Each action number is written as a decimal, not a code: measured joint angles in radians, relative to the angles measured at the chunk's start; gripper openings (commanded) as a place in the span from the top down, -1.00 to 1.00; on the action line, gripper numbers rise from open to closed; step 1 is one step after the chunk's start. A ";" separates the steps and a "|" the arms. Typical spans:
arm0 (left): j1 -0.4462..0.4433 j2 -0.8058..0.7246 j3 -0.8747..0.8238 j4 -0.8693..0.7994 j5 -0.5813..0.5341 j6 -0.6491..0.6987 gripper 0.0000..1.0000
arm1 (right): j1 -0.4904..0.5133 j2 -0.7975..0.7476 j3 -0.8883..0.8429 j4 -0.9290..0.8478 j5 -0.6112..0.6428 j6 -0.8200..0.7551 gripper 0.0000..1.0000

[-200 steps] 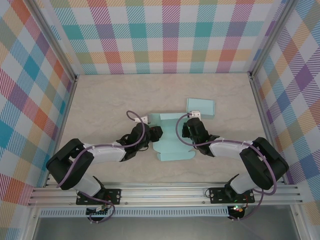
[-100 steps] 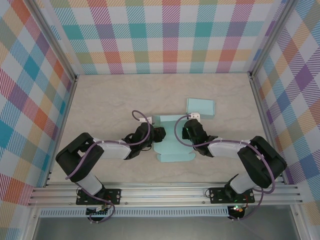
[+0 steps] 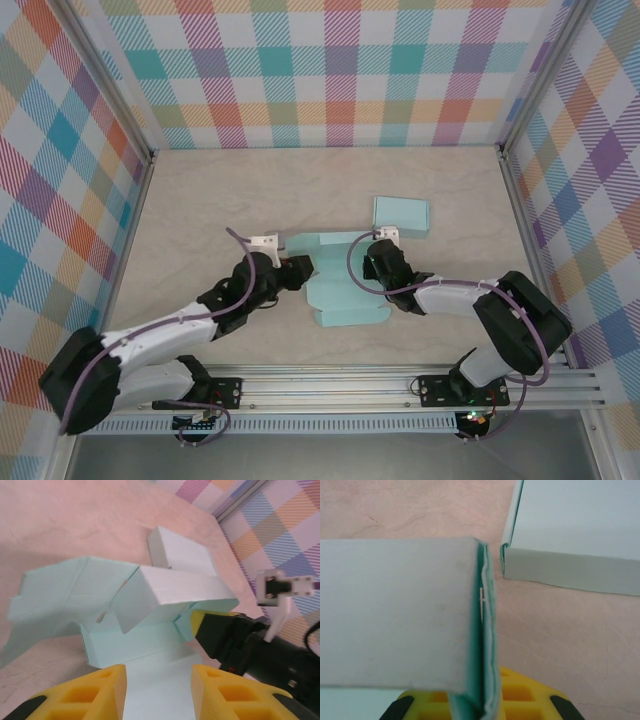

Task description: Fold the paper box

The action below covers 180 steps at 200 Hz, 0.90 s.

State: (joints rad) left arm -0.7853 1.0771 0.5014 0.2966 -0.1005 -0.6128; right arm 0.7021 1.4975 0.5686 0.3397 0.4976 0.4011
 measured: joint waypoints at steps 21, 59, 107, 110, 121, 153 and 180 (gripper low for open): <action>-0.001 -0.133 0.002 -0.107 -0.065 0.032 0.26 | 0.000 0.000 0.000 0.000 0.000 0.003 1.00; 0.021 -0.220 0.056 -0.324 -0.270 0.076 0.26 | 0.000 0.000 0.000 0.002 -0.001 0.002 1.00; 0.200 -0.071 0.171 -0.449 -0.343 0.158 0.26 | 0.000 0.000 0.000 0.003 -0.005 0.003 1.00; 0.211 -0.058 0.175 -0.448 -0.341 0.162 0.26 | 0.000 0.000 0.000 0.002 -0.005 0.002 1.00; 0.250 0.005 0.188 -0.439 -0.331 0.178 0.26 | 0.000 0.000 0.000 0.003 -0.009 0.003 1.00; 0.287 0.169 0.190 -0.377 -0.271 0.213 0.27 | 0.000 0.013 0.000 0.002 -0.017 0.003 1.00; 0.287 0.248 0.188 -0.285 -0.210 0.250 0.29 | 0.000 0.025 0.004 0.002 -0.020 0.003 1.00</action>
State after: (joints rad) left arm -0.4984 1.3251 0.6899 0.0116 -0.3107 -0.3630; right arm 0.7021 1.5223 0.5724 0.3420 0.4774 0.4038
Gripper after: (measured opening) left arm 0.360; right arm 0.099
